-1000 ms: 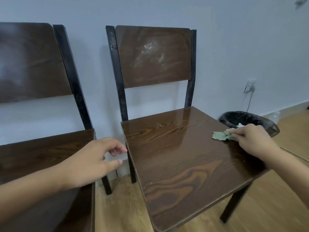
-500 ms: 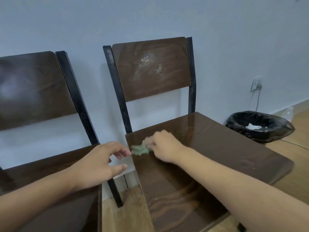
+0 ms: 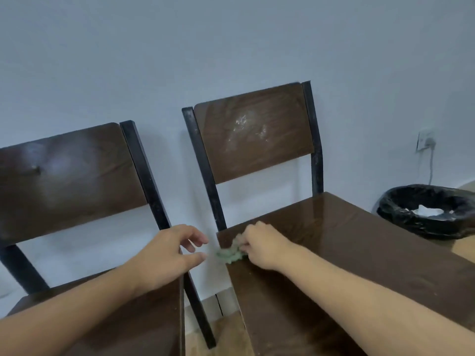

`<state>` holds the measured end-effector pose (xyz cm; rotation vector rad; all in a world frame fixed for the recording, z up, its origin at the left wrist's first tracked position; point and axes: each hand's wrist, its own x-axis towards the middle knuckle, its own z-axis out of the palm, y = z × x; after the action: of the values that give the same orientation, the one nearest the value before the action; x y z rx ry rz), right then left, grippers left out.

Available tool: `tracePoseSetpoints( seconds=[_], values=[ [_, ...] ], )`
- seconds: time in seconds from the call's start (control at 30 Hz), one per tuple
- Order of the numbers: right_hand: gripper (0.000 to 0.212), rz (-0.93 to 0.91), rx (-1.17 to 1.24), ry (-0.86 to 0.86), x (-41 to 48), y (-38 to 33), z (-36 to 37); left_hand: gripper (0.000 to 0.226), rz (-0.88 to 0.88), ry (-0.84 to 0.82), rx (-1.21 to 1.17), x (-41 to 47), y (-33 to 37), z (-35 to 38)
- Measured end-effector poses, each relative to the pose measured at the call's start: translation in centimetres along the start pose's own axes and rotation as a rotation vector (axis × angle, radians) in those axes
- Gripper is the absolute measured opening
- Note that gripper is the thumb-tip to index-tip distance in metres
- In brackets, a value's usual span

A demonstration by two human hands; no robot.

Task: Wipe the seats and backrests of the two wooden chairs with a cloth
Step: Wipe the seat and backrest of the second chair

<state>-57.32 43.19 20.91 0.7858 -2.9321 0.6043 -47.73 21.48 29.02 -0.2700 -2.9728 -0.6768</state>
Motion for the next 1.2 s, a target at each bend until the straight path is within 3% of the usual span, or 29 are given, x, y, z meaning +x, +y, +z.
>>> tracePoseSetpoints(
  seconds=[0.1,0.2,0.3,0.4,0.43,0.5,0.57,0.67,0.73,0.87,0.93,1.03,1.07,1.13,1.2],
  values=[
    [0.019,-0.204,-0.098,-0.016,-4.4,1.6,-0.7,0.017,-0.049,0.071,-0.03,1.8,0.3,-1.5],
    [0.017,-0.246,-0.279,0.088,-6.6,6.6,-2.2,0.016,-0.078,0.142,-0.07,3.8,0.9,-4.0],
    [0.02,0.003,-0.149,0.112,-5.3,14.1,-3.7,0.024,-0.089,0.22,-0.101,6.2,1.7,-6.4],
    [0.039,0.344,0.066,0.456,-2.6,16.2,-9.9,0.044,-0.118,0.296,-0.118,9.4,3.2,-7.7],
    [0.031,0.394,0.211,0.623,-1.2,15.5,-12.7,0.05,-0.138,0.303,-0.149,10.7,3.7,-7.9],
    [0.018,0.431,0.389,1.016,2.8,12.9,-17.8,0.055,-0.181,0.305,-0.272,13.0,4.5,-8.0],
    [0.018,0.361,0.522,1.264,7.4,8.7,-20.9,0.052,-0.205,0.313,-0.417,14.7,4.8,-7.5],
    [0.024,0.146,0.519,1.215,13.0,1.8,-19.4,0.048,-0.231,0.343,-0.588,16.2,3.9,-7.0],
    [0.034,-0.063,0.337,1.144,14.6,-1.9,-14.1,0.049,-0.222,0.356,-0.641,16.7,2.8,-6.9],
    [0.054,-0.45,-0.107,0.98,12.8,1.2,-7.5,0.047,-0.2,0.338,-0.697,17.2,1.8,-6.8],
    [0.055,-0.351,-0.133,1.062,13.1,4.3,-9.2,0.045,-0.181,0.351,-0.735,17.2,1.8,-6.5],
    [0.05,0.04,0.066,1.222,15.0,4.3,-12.1,0.045,-0.163,0.388,-0.765,16.9,1.9,-6.1],
    [0.052,0.093,0.103,1.236,15.4,2.9,-12.0,0.045,-0.164,0.392,-0.777,16.9,1.9,-6.0],
    [0.055,-0.029,0.043,1.22,15.2,0.5,-9.7,0.044,-0.164,0.388,-0.788,16.9,1.7,-6.0],
    [0.055,-0.293,-0.231,1.084,13.4,-0.2,-6.4,0.046,-0.158,0.385,-0.778,17.1,1.5,-6.2]
  ],
)
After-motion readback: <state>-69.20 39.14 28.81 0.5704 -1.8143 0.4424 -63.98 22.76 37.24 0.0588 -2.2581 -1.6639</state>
